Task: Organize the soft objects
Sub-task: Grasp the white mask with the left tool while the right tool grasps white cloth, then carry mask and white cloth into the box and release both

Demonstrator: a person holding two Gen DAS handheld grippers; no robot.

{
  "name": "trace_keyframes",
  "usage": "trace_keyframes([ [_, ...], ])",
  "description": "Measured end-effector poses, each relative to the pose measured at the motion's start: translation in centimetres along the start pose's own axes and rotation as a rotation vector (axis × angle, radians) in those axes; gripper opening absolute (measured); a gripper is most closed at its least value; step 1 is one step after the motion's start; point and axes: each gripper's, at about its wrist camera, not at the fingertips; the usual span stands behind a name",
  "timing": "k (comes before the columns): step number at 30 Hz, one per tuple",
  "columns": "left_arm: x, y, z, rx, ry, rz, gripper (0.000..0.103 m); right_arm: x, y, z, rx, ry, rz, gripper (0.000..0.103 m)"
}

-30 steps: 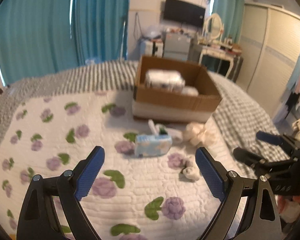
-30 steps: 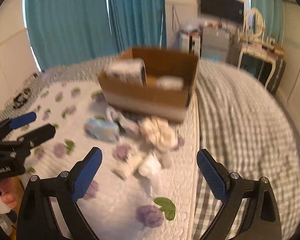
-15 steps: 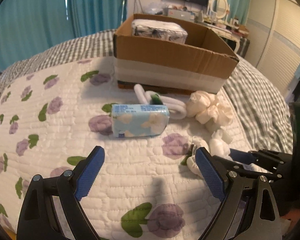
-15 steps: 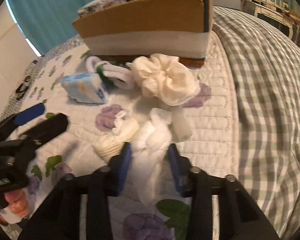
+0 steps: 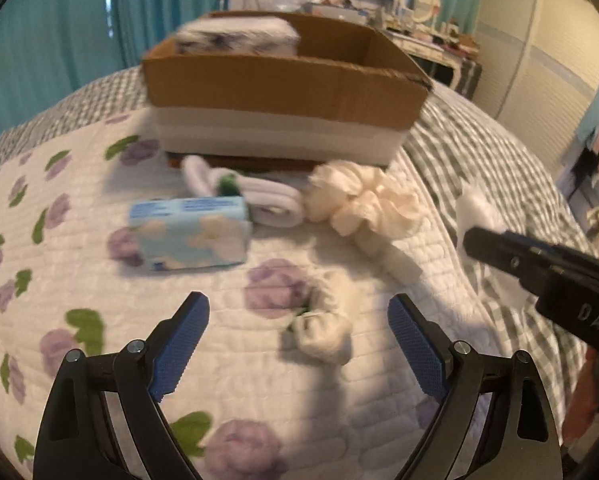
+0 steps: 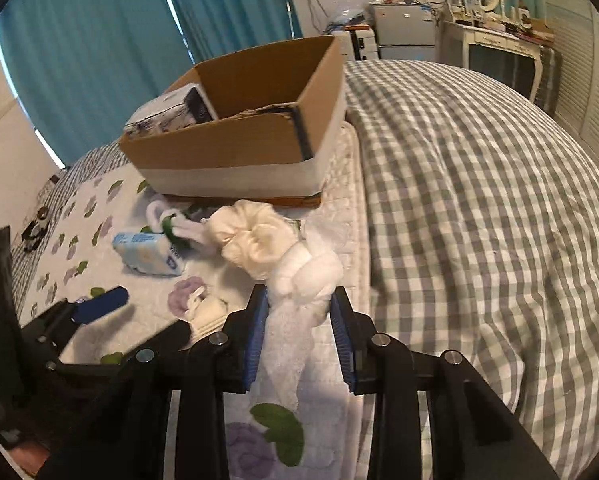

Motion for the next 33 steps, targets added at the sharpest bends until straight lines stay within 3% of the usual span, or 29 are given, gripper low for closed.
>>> trace_keyframes([
  [1,0.0,0.4,-0.1,-0.011,0.004,0.011,0.09,0.0,0.1,-0.2,-0.002,0.0,0.004,0.031],
  [2,-0.1,0.9,-0.3,-0.032,0.006,0.025,0.074,0.0,0.2,-0.2,-0.004,-0.001,0.006,0.031],
  [4,-0.1,1.7,-0.3,-0.068,0.006,0.061,0.058,-0.1,0.6,-0.3,-0.006,0.003,0.019,0.031],
  [6,-0.2,2.8,-0.2,-0.097,-0.001,0.103,0.055,-0.1,1.0,-0.2,-0.008,0.01,0.03,0.031],
  [8,-0.4,3.4,0.0,-0.115,-0.009,0.128,0.038,-0.2,1.2,0.0,-0.002,0.007,0.03,0.032],
  [10,-0.4,3.4,0.1,-0.134,-0.015,0.125,0.034,-0.1,1.2,0.4,-0.004,-0.003,0.026,0.032],
  [18,-0.5,0.6,-0.3,-0.145,0.033,0.042,0.032,-0.8,-0.4,1.0,-0.024,-0.029,-0.003,0.032],
  [26,0.1,-4.4,-1.0,-0.13,0.094,-0.026,0.032,-1.6,-6.0,2.8,-0.064,-0.06,-0.082,0.032],
  [33,1.8,-10.4,-1.0,-0.158,0.126,-0.129,0.032,-1.5,-11.1,5.8,-0.113,-0.093,-0.145,0.032],
])
Point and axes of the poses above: each gripper's, at about its wrist camera, not at the fingertips, and y roughly the way its jaws point, z to its left, x to its top, and after that the axes turned 7 degrees about -x, right-handed
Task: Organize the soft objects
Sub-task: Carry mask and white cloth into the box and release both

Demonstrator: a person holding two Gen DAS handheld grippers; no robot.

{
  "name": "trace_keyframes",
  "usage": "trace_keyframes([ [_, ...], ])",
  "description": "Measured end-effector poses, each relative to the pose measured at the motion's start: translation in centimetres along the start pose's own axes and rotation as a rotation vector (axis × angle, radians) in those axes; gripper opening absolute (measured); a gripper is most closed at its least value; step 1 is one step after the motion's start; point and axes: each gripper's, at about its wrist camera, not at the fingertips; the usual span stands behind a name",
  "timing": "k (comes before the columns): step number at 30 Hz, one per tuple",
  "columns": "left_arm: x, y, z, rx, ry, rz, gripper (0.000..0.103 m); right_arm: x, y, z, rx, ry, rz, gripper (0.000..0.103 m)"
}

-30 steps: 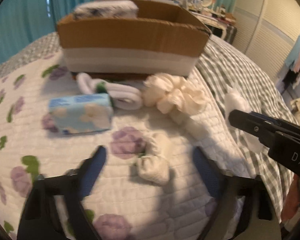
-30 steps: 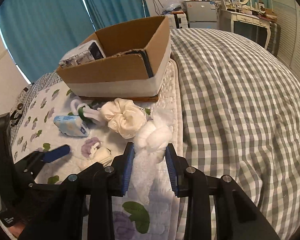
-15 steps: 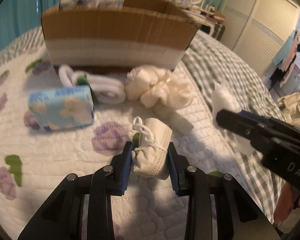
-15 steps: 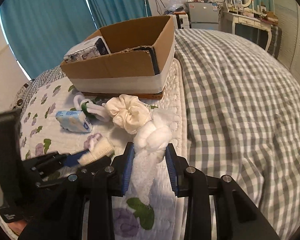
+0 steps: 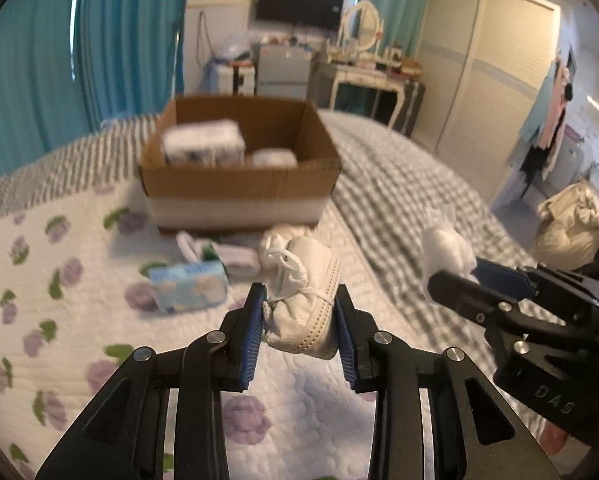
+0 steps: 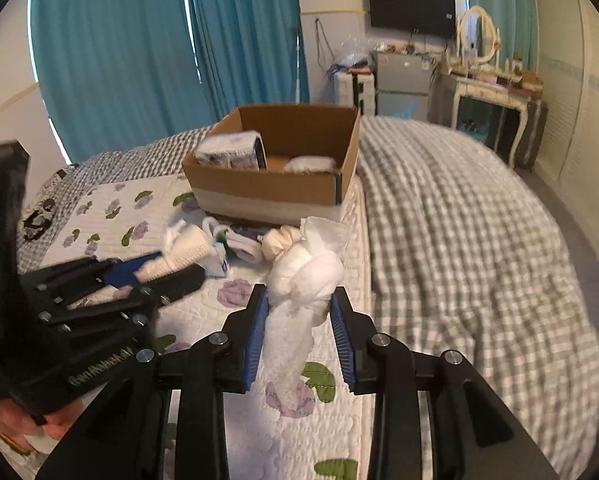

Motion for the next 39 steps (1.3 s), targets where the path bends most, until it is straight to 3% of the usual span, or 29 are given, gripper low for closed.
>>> trace_keyframes([
  [9,3.9,-6.2,1.3,0.022,0.063,-0.118,0.032,3.7,-4.6,2.2,-0.019,-0.029,-0.08,0.031],
  [17,8.9,-6.4,3.3,-0.013,0.084,-0.174,0.032,10.7,-4.7,3.8,0.002,-0.043,-0.16,0.031],
  [21,12.1,-2.8,4.9,0.012,0.109,-0.153,0.032,14.3,-1.6,4.2,0.027,-0.038,-0.166,0.032],
  [23,13.7,-0.4,6.0,0.049,0.12,-0.121,0.032,16.0,1.0,4.3,0.027,-0.038,-0.154,0.032],
  [27,16.0,4.1,8.5,0.048,0.104,-0.082,0.032,18.6,7.0,3.7,0.041,0.017,-0.11,0.032],
  [33,18.1,10.8,11.2,0.055,0.115,-0.031,0.033,20.4,15.3,2.1,0.077,0.083,-0.058,0.032],
  [39,18.8,16.1,13.4,0.097,0.09,0.014,0.036,20.9,19.8,1.2,0.044,0.06,-0.037,0.036],
])
Point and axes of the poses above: each gripper's, at about its wrist camera, not at the fingertips, and y roughly the way its jaws point, z to its left, x to its top, and after that the axes turned 7 degrees about -x, right-handed
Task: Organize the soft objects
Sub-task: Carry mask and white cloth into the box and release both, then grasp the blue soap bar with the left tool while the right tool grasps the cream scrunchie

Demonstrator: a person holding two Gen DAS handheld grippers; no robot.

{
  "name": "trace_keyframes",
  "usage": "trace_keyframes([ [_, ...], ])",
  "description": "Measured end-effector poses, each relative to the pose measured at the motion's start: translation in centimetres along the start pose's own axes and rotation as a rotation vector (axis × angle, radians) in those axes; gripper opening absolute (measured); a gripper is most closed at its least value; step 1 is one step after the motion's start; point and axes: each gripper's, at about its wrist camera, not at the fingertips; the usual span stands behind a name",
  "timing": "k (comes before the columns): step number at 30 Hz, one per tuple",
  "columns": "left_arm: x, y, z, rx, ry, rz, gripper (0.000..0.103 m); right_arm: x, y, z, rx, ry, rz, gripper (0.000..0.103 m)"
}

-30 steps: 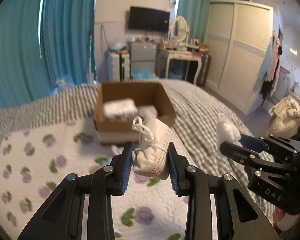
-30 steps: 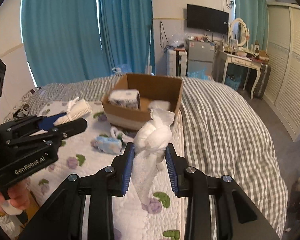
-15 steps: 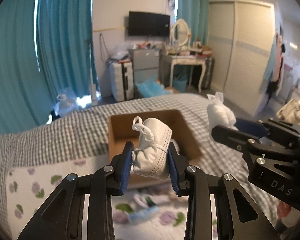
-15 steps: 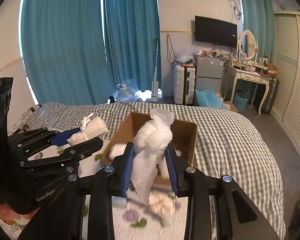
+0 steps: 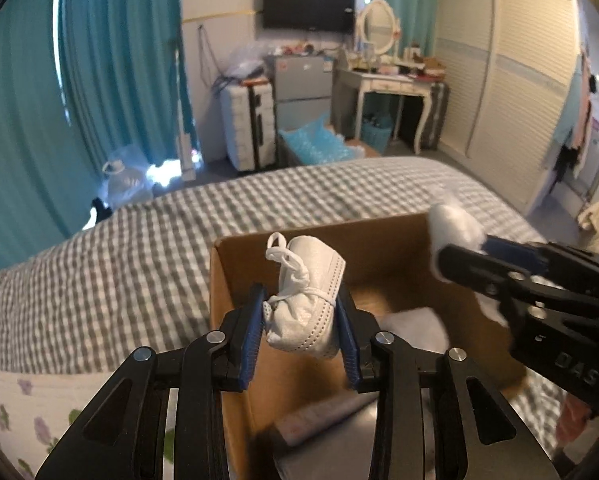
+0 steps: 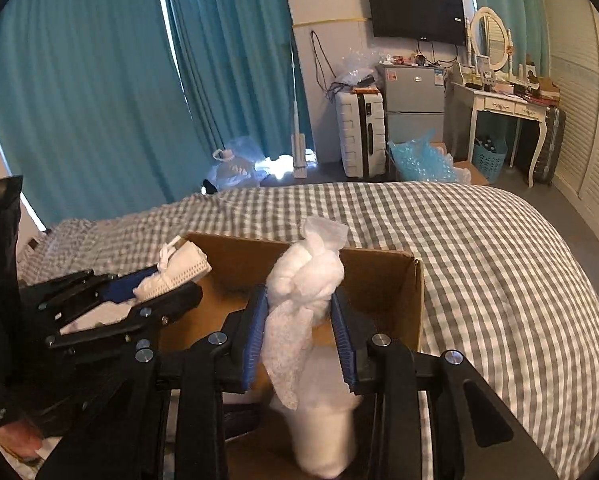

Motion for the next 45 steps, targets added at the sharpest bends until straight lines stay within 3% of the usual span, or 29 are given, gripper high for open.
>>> trace_keyframes([
  [1,0.0,0.7,0.1,0.037,-0.004,0.015,0.038,0.0,0.5,-0.1,-0.011,-0.007,0.0,0.039],
  [3,-0.1,1.1,0.2,0.067,-0.006,0.023,0.058,-0.2,1.1,-0.5,-0.019,-0.003,-0.001,0.06],
  [4,-0.2,1.2,0.2,0.055,-0.011,0.021,0.064,-0.2,1.4,-0.9,-0.015,0.005,0.004,0.066],
  [6,-0.3,1.1,0.0,0.044,-0.013,0.018,0.064,-0.2,1.4,-1.6,-0.017,0.042,-0.012,0.078],
  [10,-0.3,-0.1,-0.7,0.046,0.0,0.003,0.064,0.0,0.0,-2.7,-0.009,0.087,-0.033,0.079],
  [15,1.0,-4.4,-1.5,0.037,0.0,-0.053,0.064,1.3,-4.9,-3.0,-0.046,0.06,-0.091,0.08],
  [25,4.1,-23.7,-5.7,0.123,0.037,-0.352,0.064,5.2,-23.2,-1.1,-0.069,0.001,-0.28,0.081],
  [28,3.5,-29.7,-6.7,0.097,0.025,-0.419,0.065,5.0,-29.0,0.2,-0.079,-0.013,-0.319,0.09],
  [31,1.8,-35.0,-7.3,0.098,-0.009,-0.495,0.091,4.0,-33.6,1.1,-0.081,-0.02,-0.332,0.094],
  [33,0.7,-37.1,-7.2,0.085,-0.005,-0.537,0.091,3.1,-36.4,1.7,-0.082,-0.027,-0.356,0.099],
  [38,-1.9,-39.0,-7.1,0.114,0.028,-0.509,0.091,0.6,-39.9,2.9,-0.087,-0.051,-0.375,0.101],
  [45,-7.5,-37.0,-7.1,0.133,0.044,-0.409,0.091,-4.8,-38.8,4.1,-0.099,-0.075,-0.359,0.101],
])
Point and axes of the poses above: each gripper's, at about its wrist camera, not at the fingertips, and y roughly the way its jaws point, z to its left, x to its top, and after that the axes turned 7 degrees about -x, right-handed
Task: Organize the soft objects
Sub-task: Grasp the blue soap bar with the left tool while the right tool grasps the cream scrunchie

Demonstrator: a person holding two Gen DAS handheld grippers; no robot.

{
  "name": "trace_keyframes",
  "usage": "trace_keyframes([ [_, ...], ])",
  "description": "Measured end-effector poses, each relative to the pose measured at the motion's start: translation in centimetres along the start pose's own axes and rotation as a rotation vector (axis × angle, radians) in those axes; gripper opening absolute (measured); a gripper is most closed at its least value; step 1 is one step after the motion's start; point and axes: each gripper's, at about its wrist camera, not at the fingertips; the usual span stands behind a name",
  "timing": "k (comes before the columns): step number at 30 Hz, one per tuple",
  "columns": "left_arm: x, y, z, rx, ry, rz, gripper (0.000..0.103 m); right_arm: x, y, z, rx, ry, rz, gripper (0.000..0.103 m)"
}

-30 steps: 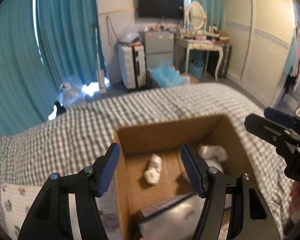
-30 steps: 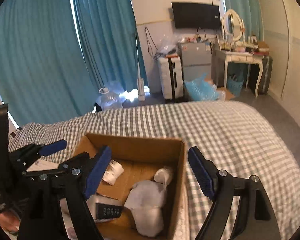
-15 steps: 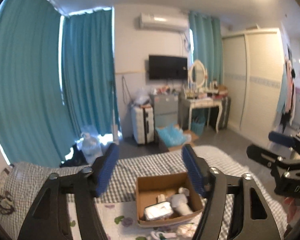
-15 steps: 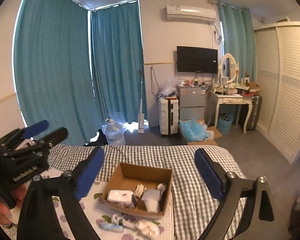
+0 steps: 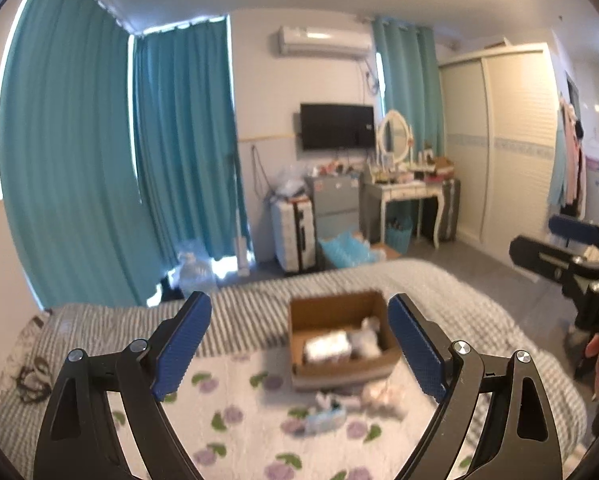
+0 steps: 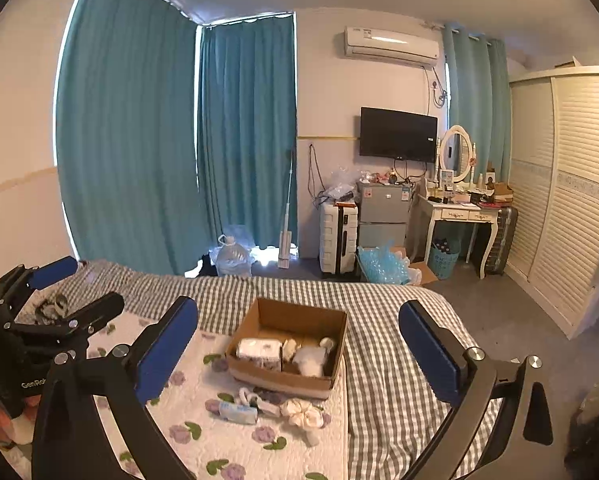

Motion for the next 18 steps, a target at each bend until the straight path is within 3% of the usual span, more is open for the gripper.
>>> trace_keyframes([
  [6,-6.3,3.3,0.6,0.025,-0.048,0.073,0.091,-6.1,3.8,0.9,0.024,-0.028,0.074,0.101],
  [13,-14.3,10.8,0.6,0.057,-0.113,0.217,0.091,-13.1,12.7,0.2,0.049,-0.024,0.217,0.101],
  [18,-19.5,16.9,0.1,0.022,-0.171,0.318,0.091,-18.4,19.6,-0.2,0.051,-0.026,0.355,0.101],
])
Point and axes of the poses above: each gripper's, at about its wrist camera, not at the fingertips, and y roughly the way its jaws point, z to its left, x to its top, and after that the axes turned 7 degrees about -x, right-handed
